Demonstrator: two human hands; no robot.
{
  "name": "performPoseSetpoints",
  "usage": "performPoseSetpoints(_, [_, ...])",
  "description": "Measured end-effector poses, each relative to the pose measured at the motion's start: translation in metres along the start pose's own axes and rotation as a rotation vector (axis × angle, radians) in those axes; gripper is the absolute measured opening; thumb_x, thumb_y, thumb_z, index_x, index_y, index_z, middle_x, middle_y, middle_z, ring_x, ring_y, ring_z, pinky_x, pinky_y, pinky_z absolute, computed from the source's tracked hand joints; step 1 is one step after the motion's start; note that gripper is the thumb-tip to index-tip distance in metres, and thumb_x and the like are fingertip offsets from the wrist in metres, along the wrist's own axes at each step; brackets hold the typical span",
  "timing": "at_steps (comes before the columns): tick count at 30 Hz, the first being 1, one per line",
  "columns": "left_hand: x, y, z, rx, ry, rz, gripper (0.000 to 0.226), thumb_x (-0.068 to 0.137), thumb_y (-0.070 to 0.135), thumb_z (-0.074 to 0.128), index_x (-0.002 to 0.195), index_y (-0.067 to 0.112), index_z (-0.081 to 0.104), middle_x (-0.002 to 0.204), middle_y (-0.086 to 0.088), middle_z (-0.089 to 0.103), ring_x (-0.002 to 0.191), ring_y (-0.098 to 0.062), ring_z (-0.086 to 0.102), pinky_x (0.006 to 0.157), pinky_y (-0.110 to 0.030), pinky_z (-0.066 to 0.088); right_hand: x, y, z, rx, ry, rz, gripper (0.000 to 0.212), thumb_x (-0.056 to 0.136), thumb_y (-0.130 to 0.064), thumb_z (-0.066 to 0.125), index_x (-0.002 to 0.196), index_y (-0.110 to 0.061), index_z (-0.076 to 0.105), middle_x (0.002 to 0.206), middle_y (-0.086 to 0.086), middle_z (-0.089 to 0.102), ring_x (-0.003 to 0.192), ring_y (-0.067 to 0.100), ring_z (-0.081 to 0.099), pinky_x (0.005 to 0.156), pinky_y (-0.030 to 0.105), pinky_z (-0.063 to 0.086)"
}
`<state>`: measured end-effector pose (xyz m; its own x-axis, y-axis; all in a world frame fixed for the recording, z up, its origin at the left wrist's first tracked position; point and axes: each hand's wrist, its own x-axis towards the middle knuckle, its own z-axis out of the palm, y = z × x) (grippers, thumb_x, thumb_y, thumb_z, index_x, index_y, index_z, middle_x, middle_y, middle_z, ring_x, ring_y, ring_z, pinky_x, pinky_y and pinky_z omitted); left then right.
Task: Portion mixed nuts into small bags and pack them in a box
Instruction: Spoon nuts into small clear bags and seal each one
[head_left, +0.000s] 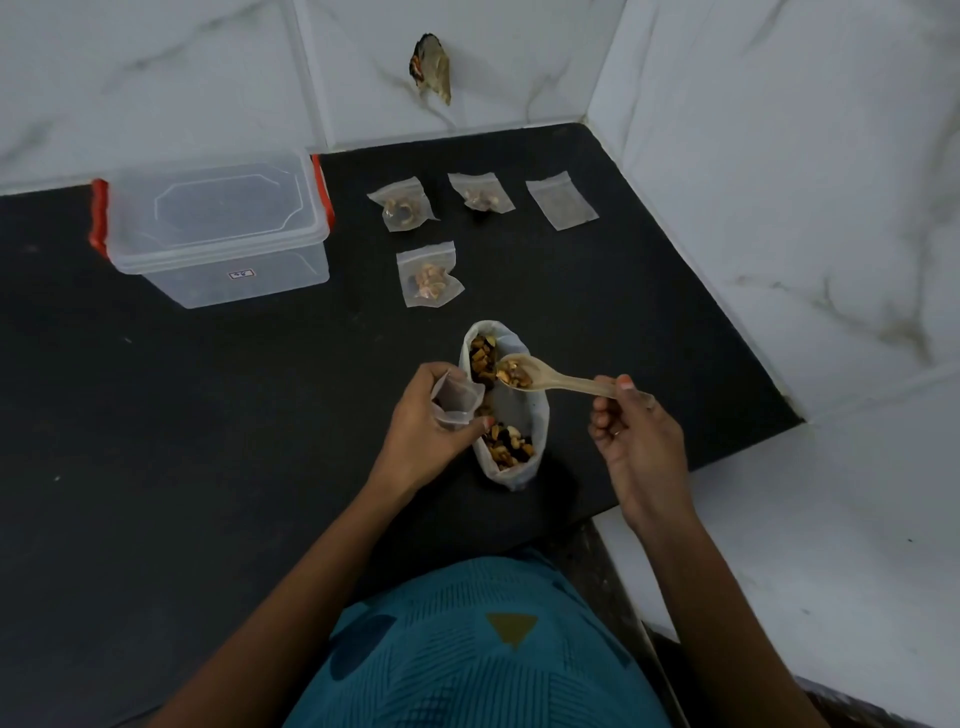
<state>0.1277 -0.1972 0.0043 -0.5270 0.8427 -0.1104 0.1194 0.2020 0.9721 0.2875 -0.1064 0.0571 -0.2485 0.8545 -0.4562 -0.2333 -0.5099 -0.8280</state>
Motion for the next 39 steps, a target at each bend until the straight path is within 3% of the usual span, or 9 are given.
performPoseSetpoints(7, [0.005,0.015,0.006,-0.021,0.01,0.039,0.049,0.073,0.008,0.075,0.106,0.026,0.044,0.102,0.019,0.05,0.097,0.007,0.05,0.075,-0.006,0.045,-0.02,-0.015,0.019,-0.299,-0.093,-0.226,0.02,0.093,-0.018,0.047,0.086,-0.015,0.066,0.066,-0.003,0.061,0.06,0.003,0.055,0.059,0.018,0.046])
performPoseSetpoints(12, [0.004,0.022,0.011,-0.074,0.039,0.095,0.049,0.071,0.007,0.077,0.098,0.033,0.045,0.1,0.014,0.055,0.095,0.004,0.056,0.08,-0.013,0.048,-0.024,-0.005,0.025,-0.644,-0.275,-0.667,0.011,0.091,-0.02,0.049,0.092,-0.021,0.06,0.07,-0.007,0.06,0.064,-0.003,0.058,0.06,0.01,0.046])
performPoseSetpoints(15, [0.003,0.025,0.013,-0.112,0.031,0.1,0.047,0.071,0.011,0.078,0.097,0.034,0.046,0.099,0.013,0.057,0.093,0.005,0.056,0.08,-0.014,0.047,-0.02,0.005,0.025,-0.885,-0.461,-0.912,0.02,0.092,-0.032,0.045,0.103,-0.019,0.056,0.087,-0.005,0.064,0.082,-0.01,0.057,0.072,0.007,0.046])
performPoseSetpoints(20, [0.004,0.025,0.01,-0.169,0.055,0.13,0.045,0.069,0.01,0.077,0.097,0.03,0.048,0.095,0.022,0.058,0.092,0.003,0.056,0.079,-0.015,0.047,-0.017,0.01,0.021,-1.024,-0.518,-1.219,0.024,0.098,-0.031,0.036,0.108,-0.015,0.05,0.095,0.011,0.067,0.09,0.008,0.058,0.082,0.02,0.047])
performPoseSetpoints(24, [0.006,0.02,0.009,-0.18,0.077,0.105,0.043,0.07,0.01,0.076,0.098,0.03,0.049,0.098,0.017,0.057,0.094,0.001,0.055,0.081,-0.021,0.048,-0.015,0.009,0.02,-0.954,-0.478,-1.213,0.024,0.097,-0.03,0.038,0.109,-0.013,0.052,0.099,-0.001,0.062,0.095,-0.003,0.055,0.083,0.011,0.045])
performPoseSetpoints(27, [0.007,0.018,0.01,-0.169,0.088,0.103,0.047,0.073,0.003,0.075,0.096,0.032,0.048,0.099,0.012,0.056,0.095,0.002,0.055,0.081,-0.016,0.046,-0.015,0.006,0.021,-0.841,-0.404,-1.081,0.027,0.095,-0.032,0.04,0.108,-0.015,0.056,0.088,-0.009,0.061,0.085,-0.014,0.055,0.073,0.005,0.044])
performPoseSetpoints(30, [0.007,0.018,0.009,-0.173,0.075,0.094,0.048,0.073,0.002,0.074,0.097,0.034,0.046,0.102,0.009,0.056,0.101,-0.005,0.056,0.082,-0.02,0.049,-0.015,0.004,0.019,-0.706,-0.348,-0.951,0.022,0.092,-0.028,0.045,0.103,-0.012,0.056,0.084,-0.016,0.06,0.073,-0.006,0.059,0.066,0.008,0.047])
performPoseSetpoints(36, [0.006,0.018,0.005,-0.135,0.08,0.094,0.049,0.072,0.005,0.075,0.097,0.034,0.045,0.101,0.014,0.053,0.093,0.006,0.054,0.077,-0.011,0.047,-0.011,0.0,0.013,-0.464,-0.119,-0.669,0.014,0.091,-0.019,0.048,0.094,-0.022,0.061,0.073,-0.012,0.065,0.067,0.002,0.06,0.06,0.013,0.048])
performPoseSetpoints(39, [0.005,0.014,0.0,-0.131,0.108,0.103,0.05,0.071,0.003,0.075,0.097,0.034,0.045,0.099,0.014,0.053,0.09,0.008,0.053,0.079,-0.012,0.046,0.001,0.012,0.0,-0.559,-0.109,-0.69,0.011,0.09,-0.022,0.052,0.096,-0.021,0.061,0.072,-0.009,0.064,0.068,0.001,0.06,0.062,0.013,0.049])
